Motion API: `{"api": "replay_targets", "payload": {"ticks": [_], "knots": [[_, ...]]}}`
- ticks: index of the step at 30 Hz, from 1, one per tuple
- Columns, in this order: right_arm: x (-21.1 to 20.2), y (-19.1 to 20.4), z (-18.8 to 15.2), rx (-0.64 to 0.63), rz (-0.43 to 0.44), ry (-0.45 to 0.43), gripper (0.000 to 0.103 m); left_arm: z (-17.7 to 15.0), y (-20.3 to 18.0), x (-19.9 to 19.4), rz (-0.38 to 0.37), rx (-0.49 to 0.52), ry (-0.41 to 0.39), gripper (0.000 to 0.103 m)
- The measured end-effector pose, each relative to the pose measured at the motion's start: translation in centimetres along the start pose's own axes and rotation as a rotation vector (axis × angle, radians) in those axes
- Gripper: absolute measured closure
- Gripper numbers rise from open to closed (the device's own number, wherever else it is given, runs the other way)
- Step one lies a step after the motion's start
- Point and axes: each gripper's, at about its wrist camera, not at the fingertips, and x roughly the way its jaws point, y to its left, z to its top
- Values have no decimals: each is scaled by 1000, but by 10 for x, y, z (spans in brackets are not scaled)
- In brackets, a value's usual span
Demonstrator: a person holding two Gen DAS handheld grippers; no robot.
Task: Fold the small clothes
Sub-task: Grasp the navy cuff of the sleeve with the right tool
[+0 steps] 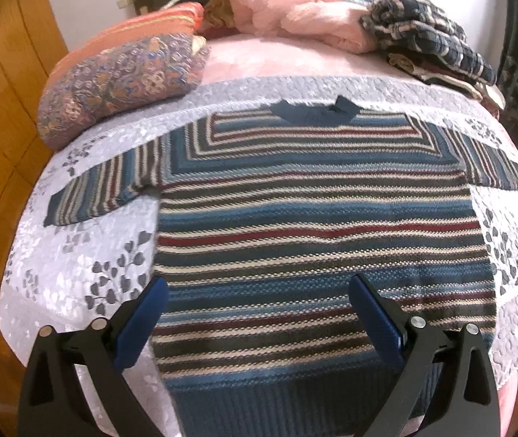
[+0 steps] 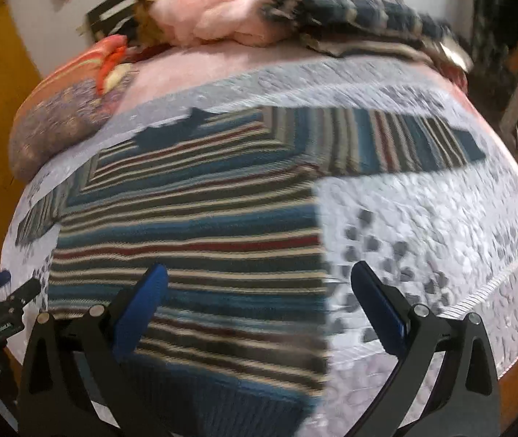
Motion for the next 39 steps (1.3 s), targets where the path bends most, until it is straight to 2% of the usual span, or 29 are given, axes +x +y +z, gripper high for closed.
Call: {"api": "replay_targets", "payload": {"ticks": [5,7,9,12,16,20,23,24,25,29,30,32,34,35,37,39], "knots": [[12,-98,39,142,-4,41,3,30,-23,22,-20,-23,15,4],[17,-145,60,196,-40,46,3,47,-36,30,-38,-34,10,4],[28,-197,83,245,-116,66,3,65,-53,39,-49,-34,2,4],[47,-262,108,309,-166,93,3,87,-75,48,-47,-29,-19,4],[82,-328,125,413,-113,143,3,114,-109,64,-57,-29,-39,4],[118,-365,133,463,-102,189,5,128,-131,82,-81,-36,-20,4],[138,-382,135,504,-82,208,16,132,-142,90,-73,-25,-19,4],[147,-388,135,522,-62,224,27,133,-145,95,-71,-20,-17,4],[153,-392,136,537,-57,232,32,133,-146,97,-69,-18,-14,4],[164,-402,141,572,-44,214,31,135,-149,110,-56,-18,1,4],[165,-403,142,577,-40,209,33,136,-149,113,-54,-20,5,4],[168,-404,146,577,-43,200,43,135,-148,116,-51,-22,9,4],[167,-407,148,589,-37,179,62,133,-147,118,-50,-24,12,4],[168,-409,150,596,-25,171,66,133,-146,118,-50,-25,13,4],[163,-407,152,602,-14,141,85,131,-144,118,-49,-24,16,4],[153,-402,155,588,-19,105,91,130,-141,118,-45,-23,15,4]]}}
